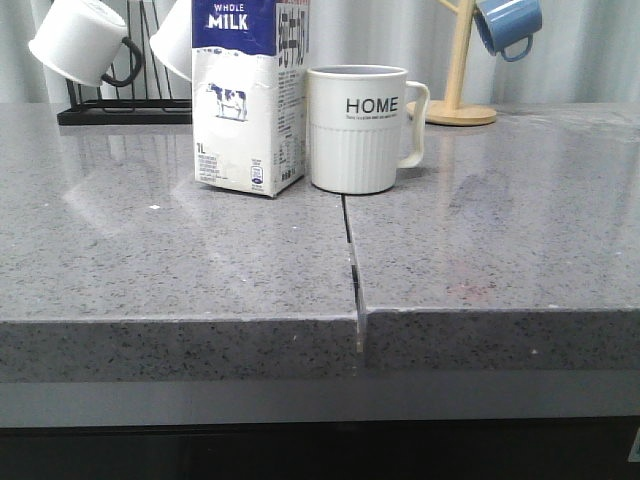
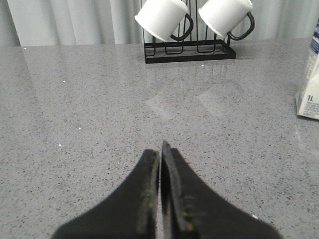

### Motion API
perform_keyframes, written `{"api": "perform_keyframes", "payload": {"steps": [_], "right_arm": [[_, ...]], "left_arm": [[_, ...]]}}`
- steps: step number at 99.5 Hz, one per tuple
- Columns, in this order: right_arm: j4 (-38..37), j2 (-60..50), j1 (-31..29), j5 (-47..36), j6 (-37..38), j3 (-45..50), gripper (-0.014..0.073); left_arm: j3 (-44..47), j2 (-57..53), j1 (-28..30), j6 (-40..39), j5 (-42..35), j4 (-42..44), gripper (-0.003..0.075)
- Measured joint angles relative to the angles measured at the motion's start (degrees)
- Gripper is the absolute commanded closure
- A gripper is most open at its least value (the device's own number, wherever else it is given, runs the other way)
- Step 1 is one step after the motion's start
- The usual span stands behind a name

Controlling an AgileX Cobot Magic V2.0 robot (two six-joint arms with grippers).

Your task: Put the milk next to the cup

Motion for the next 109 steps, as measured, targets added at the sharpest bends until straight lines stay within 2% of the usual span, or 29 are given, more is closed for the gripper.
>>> {"api": "perform_keyframes", "payload": {"steps": [42,54,109], "right_arm": [[0.00,0.00,0.00,0.00,0.00,0.00,0.0662],[0.00,0.00,0.00,0.00,0.00,0.14,0.0662],[0.00,0.00,0.00,0.00,0.00,0.41,0.0662]], "left_arm": [[13.41,-6.25,0.00,0.00,-11.77,0.31,0.0734],[13.82,-6.25,0.00,0.00,-14.95,0.42,0.0734],[13.82,-6.25,0.00,0.00,-14.85,0.42,0.0733]]}}
